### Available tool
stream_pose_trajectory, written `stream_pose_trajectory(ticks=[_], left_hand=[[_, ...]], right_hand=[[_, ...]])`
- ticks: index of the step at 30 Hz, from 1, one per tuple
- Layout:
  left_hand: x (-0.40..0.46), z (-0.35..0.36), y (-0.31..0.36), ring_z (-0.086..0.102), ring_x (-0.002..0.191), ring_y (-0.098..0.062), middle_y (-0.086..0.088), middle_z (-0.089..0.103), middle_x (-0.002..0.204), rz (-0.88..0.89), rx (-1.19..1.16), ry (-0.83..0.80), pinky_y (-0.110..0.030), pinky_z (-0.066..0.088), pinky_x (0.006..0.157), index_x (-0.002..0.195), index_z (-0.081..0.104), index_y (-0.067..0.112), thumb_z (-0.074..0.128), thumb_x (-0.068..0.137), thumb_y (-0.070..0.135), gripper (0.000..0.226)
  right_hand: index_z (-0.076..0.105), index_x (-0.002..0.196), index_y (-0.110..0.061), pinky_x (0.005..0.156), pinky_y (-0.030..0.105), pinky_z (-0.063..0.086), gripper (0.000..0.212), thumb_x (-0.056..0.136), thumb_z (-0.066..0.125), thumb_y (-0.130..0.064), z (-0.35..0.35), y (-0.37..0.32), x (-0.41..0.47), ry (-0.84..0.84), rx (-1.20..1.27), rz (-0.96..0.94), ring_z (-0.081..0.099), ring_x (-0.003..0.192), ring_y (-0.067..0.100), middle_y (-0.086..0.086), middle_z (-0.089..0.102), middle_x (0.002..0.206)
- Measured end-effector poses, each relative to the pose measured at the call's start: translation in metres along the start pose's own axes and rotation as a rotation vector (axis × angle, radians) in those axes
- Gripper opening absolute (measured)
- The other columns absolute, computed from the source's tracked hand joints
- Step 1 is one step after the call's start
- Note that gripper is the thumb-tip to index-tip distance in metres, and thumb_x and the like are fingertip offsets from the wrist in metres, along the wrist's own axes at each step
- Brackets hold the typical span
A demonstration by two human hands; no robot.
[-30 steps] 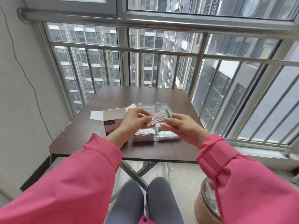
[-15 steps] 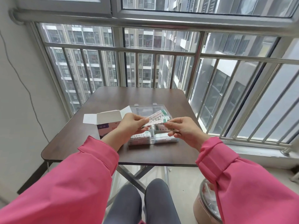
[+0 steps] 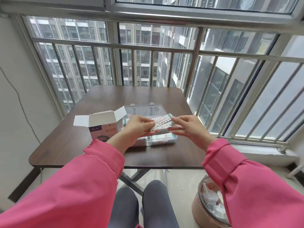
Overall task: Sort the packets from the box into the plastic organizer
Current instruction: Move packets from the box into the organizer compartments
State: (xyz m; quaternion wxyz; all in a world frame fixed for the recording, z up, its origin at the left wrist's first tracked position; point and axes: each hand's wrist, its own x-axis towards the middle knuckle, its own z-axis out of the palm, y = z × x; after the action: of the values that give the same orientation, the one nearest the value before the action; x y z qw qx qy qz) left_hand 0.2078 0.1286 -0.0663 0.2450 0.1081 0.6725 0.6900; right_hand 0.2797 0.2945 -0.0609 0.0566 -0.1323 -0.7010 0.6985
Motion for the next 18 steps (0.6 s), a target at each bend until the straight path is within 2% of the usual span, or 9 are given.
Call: stream_pose_trajectory(ticks=[3,6,10,14,18], left_hand=[[0.005,0.005,0.000,0.065,0.050,-0.010,-0.014,0.059,0.076,0.002,0.037,-0.045,-0.016,0.055,0.054,0.099,0.060,-0.008,0.054,0.091,-0.004,0.011],[0.008,0.006,0.001,0.067,0.052,-0.012,-0.014,0.062,0.075,-0.014,0.042,-0.084,-0.018,0.057,0.057,0.087,0.061,-0.003,0.056,0.089,-0.004,0.006],[0.011,0.005,0.000,0.069,0.058,-0.018,-0.014,0.064,0.076,-0.024,0.047,-0.105,-0.022,0.058,0.063,0.084,0.061,-0.002,0.059,0.088,-0.004,0.005],[0.014,0.005,0.001,0.069,0.059,-0.017,-0.016,0.064,0.080,-0.034,0.030,-0.092,-0.021,0.058,0.059,0.084,0.062,-0.007,0.055,0.090,-0.003,0.010],[0.015,0.006,0.002,0.065,0.061,-0.017,-0.016,0.059,0.077,-0.046,-0.003,-0.087,-0.018,0.055,0.056,0.088,0.061,-0.014,0.053,0.092,-0.003,0.014]], right_hand=[[0.067,0.086,-0.005,0.053,0.016,0.053,0.005,0.087,0.063,-0.008,-0.003,0.003,0.002,-0.050,-0.061,0.000,0.068,0.061,0.009,0.008,0.067,0.079],[0.067,0.089,-0.001,0.045,0.015,0.049,0.009,0.086,0.065,-0.009,-0.005,0.005,0.007,0.028,-0.105,0.020,0.064,0.052,0.007,0.010,0.065,0.078],[0.058,0.070,-0.006,0.039,0.015,0.044,0.019,0.084,0.068,-0.014,-0.005,0.007,0.011,0.105,-0.136,0.027,0.058,0.042,0.006,0.009,0.063,0.070],[0.054,0.061,-0.008,0.037,0.015,0.042,0.028,0.082,0.069,-0.018,-0.005,0.006,0.012,0.092,-0.040,0.009,0.055,0.040,0.007,0.008,0.063,0.066],[0.057,0.066,-0.006,0.039,0.014,0.044,0.023,0.084,0.067,-0.018,-0.008,0.006,0.012,0.058,-0.016,0.017,0.058,0.043,0.006,0.009,0.061,0.067]])
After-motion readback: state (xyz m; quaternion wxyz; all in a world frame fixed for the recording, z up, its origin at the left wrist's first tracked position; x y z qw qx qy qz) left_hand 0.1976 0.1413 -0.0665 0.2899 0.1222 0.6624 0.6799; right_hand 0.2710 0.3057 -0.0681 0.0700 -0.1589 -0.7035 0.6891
